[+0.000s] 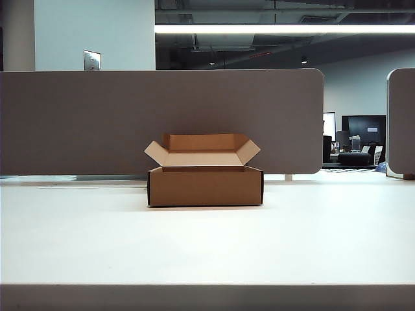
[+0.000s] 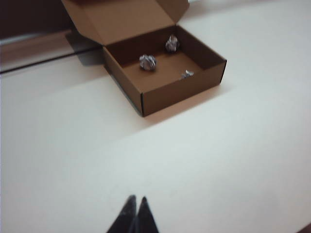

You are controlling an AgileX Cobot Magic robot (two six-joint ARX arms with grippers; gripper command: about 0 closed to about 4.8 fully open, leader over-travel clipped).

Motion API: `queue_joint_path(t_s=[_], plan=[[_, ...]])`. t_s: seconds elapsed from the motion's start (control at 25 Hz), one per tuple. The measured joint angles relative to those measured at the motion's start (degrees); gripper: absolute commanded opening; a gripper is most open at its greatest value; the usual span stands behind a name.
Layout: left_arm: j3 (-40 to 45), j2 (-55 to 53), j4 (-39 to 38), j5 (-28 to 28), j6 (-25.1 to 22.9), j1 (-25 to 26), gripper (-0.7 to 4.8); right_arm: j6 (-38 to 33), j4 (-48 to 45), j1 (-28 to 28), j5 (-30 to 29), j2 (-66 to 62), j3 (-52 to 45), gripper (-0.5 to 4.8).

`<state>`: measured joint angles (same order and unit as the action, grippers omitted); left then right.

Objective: Pick up all the paper balls on the table and put them in the paper box.

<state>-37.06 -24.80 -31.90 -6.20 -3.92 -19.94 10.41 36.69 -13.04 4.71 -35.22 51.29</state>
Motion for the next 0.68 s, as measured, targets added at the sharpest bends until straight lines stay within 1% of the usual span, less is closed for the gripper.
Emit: queue_joint_path(t_s=[0.04,0.08,0.12,0.16,0.24,0.28,0.32,0.4,0.48,0.68], plan=[[2.43,2.75,1.57,0.0,0.13,0.0,-0.05,-0.07,-1.95,0.0,0.22,1.73,-1.86,0.22],[6.12,6.84,5.75,-0.04,0.11,-0.07,-0.05,-0.13,-5.84,0.0,0.46,5.2,-6.73,0.22],[9.03,8.85,9.07,0.0,0.13,-0.04,-0.05,-0.13,-5.7,0.0,0.48,8.33,-11.21,0.22],[10.45,9.84,9.75,0.0,0.37,0.0,-0.06,-0.39,-5.29,-0.02,0.17,9.66,-13.27,0.22],[14.82,11.28,9.55,0.42,3.76,-0.07,-0.05,-3.52,-5.18,-0.02,-1.81,12.92,-17.42,0.22],[17.2,11.52,9.42,1.9,5.95,-0.04,-0.06,-5.18,-8.0,-0.09,-1.95,15.12,-20.59,0.22],[18.53,11.56,10.25,2.62,6.47,-0.02,-0.06,-5.49,-9.27,-0.09,-1.92,16.06,-22.16,0.22],[22.18,11.54,14.25,3.26,6.67,-0.02,-0.06,-5.75,-11.69,-0.07,-1.95,18.27,-25.88,0.21],[25.66,11.52,19.98,3.26,6.03,-0.02,-0.06,-6.03,-14.05,-0.07,-1.97,20.83,-29.64,0.21],[33.92,11.54,34.93,3.43,5.01,-0.02,-0.06,-7.39,-24.22,-0.07,-2.16,28.5,-38.95,0.2]])
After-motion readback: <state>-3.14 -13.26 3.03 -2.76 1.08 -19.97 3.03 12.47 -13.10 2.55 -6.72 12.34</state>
